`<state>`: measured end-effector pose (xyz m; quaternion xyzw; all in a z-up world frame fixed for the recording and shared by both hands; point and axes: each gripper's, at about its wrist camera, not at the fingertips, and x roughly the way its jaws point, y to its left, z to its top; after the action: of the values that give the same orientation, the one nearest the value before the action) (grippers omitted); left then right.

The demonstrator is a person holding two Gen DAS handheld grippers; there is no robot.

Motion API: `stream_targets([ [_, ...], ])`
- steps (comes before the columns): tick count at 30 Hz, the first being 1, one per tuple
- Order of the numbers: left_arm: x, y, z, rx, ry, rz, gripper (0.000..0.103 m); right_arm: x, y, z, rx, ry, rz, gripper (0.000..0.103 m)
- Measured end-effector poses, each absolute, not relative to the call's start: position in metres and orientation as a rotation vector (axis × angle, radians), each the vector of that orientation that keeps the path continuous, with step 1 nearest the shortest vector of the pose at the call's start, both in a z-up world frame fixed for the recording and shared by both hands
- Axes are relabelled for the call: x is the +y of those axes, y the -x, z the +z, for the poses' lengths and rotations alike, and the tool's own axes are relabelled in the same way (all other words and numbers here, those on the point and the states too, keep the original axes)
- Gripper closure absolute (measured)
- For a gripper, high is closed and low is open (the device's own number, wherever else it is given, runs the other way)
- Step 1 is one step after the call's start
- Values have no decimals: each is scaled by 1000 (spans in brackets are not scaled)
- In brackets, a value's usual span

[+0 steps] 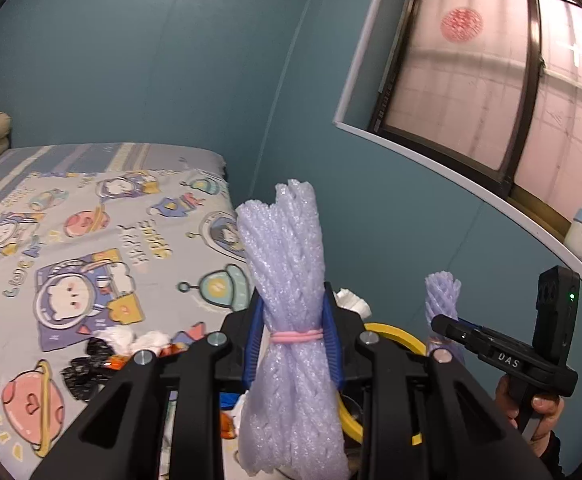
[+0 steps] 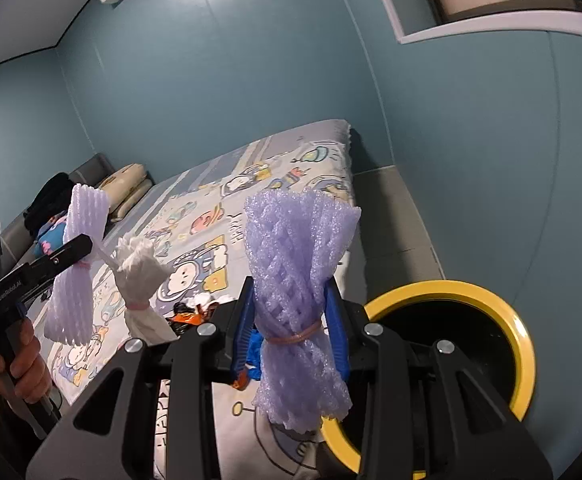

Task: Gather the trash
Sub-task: 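Lift the lavender foam net with the left tool while the right tool lifts another net, then open the left tool over the yellow bin while the right tool drops its net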

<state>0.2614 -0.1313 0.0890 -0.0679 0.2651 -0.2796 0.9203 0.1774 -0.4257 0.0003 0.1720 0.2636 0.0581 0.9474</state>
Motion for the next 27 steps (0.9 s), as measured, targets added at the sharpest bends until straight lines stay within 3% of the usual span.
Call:
stream_targets([
  [27, -287, -288, 14, 711, 91, -780, 78, -505, -170, -65, 639, -472, -46, 71],
])
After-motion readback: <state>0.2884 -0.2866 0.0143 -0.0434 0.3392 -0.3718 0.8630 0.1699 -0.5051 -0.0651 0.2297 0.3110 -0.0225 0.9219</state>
